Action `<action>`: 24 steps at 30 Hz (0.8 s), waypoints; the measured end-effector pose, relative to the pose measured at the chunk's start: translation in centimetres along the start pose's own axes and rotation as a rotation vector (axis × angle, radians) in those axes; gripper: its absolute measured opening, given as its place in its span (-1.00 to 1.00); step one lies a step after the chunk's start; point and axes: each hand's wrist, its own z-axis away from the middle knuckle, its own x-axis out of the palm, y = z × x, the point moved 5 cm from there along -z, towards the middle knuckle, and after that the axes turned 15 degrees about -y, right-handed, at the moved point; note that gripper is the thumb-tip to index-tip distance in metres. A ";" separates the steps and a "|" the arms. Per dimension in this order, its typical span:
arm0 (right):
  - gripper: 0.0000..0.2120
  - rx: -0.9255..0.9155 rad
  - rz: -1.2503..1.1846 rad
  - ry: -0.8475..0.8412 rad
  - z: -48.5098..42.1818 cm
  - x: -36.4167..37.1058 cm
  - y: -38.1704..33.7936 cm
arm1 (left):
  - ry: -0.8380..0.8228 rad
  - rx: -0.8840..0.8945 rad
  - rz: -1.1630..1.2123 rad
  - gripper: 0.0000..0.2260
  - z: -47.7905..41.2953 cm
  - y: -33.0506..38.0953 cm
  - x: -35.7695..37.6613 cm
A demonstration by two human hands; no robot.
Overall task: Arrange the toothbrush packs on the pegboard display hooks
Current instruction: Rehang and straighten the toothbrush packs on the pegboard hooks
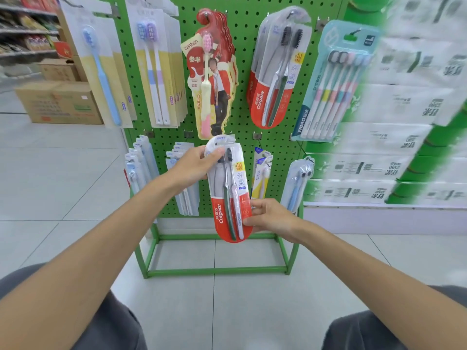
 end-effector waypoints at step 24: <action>-0.06 0.010 0.187 0.109 0.5 -0.4 -2.1 | -0.194 -0.044 0.459 -0.82 0.2 -0.3 2.4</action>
